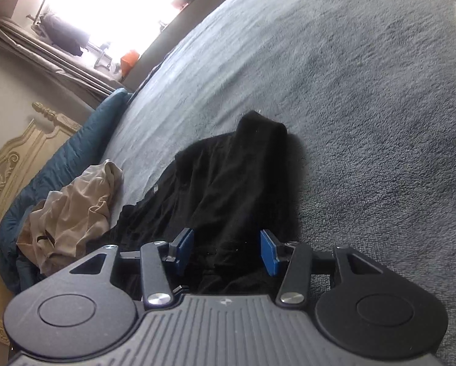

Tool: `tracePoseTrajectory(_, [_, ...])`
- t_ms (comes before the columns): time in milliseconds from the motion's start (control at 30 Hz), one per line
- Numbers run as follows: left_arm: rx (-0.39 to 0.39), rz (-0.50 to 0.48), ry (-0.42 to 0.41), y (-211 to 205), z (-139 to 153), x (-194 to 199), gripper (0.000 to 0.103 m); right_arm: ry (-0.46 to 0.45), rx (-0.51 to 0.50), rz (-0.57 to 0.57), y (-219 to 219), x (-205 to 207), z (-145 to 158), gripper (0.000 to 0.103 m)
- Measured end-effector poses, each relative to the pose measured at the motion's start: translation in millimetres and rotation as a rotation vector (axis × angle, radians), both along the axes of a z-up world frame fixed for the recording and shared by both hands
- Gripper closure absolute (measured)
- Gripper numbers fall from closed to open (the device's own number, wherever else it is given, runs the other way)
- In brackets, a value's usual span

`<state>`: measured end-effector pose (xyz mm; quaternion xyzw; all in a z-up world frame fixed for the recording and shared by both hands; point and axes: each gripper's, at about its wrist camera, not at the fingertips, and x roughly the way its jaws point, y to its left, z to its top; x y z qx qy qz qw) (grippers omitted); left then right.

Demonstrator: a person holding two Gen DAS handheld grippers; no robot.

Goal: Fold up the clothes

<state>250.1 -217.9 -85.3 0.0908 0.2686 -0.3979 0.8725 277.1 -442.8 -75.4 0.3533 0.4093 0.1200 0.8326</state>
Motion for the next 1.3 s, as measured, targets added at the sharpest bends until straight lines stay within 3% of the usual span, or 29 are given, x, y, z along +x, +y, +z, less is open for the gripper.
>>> tracePoseTrajectory(67, [-0.013, 0.002, 0.018, 3, -1, 0, 0.063, -0.012, -0.023, 0.002, 2, 1, 3, 0.067])
tracePoseTrajectory(100, [-0.021, 0.002, 0.026, 5, -1, -1, 0.063, -0.024, -0.038, 0.003, 3, 1, 6, 0.08])
tracePoseTrajectory(133, [-0.028, 0.002, 0.035, 6, -1, 0, 0.063, -0.036, -0.054, 0.003, 5, 2, 9, 0.085])
tracePoseTrajectory(333, [-0.075, -0.001, 0.083, 12, -3, 5, 0.063, -0.12, -0.14, 0.042, 22, 16, 35, 0.092])
tracePoseTrajectory(533, [-0.124, -0.007, 0.133, 20, -4, 9, 0.063, -0.139, -0.211, 0.102, 53, 62, 39, 0.094])
tracePoseTrajectory(767, [-0.149, -0.015, 0.165, 23, -5, 13, 0.063, -0.136, -0.237, 0.169, 74, 110, 24, 0.093])
tracePoseTrajectory(867, [-0.157, -0.02, 0.174, 23, -5, 14, 0.063, -0.078, -0.149, 0.238, 71, 125, 5, 0.088])
tracePoseTrajectory(900, [-0.161, -0.023, 0.179, 24, -5, 14, 0.063, -0.063, -0.139, 0.242, 69, 127, 0, 0.079])
tracePoseTrajectory(933, [-0.168, -0.025, 0.183, 24, -5, 14, 0.063, -0.073, -0.127, 0.229, 65, 123, 1, 0.065])
tracePoseTrajectory(1000, [-0.185, -0.034, 0.195, 26, -6, 15, 0.062, -0.093, -0.103, 0.201, 55, 116, 3, 0.062])
tracePoseTrajectory(1133, [-0.227, -0.062, 0.231, 31, -5, 17, 0.061, -0.226, -0.007, 0.127, 18, 72, 31, 0.06])
tracePoseTrajectory(1233, [-0.253, -0.082, 0.268, 37, 0, 17, 0.061, -0.266, -0.115, 0.113, 3, 26, 57, 0.06])
tracePoseTrajectory(1300, [-0.269, -0.074, 0.282, 43, 5, 18, 0.061, -0.273, -0.296, 0.135, 8, -6, 67, 0.06])
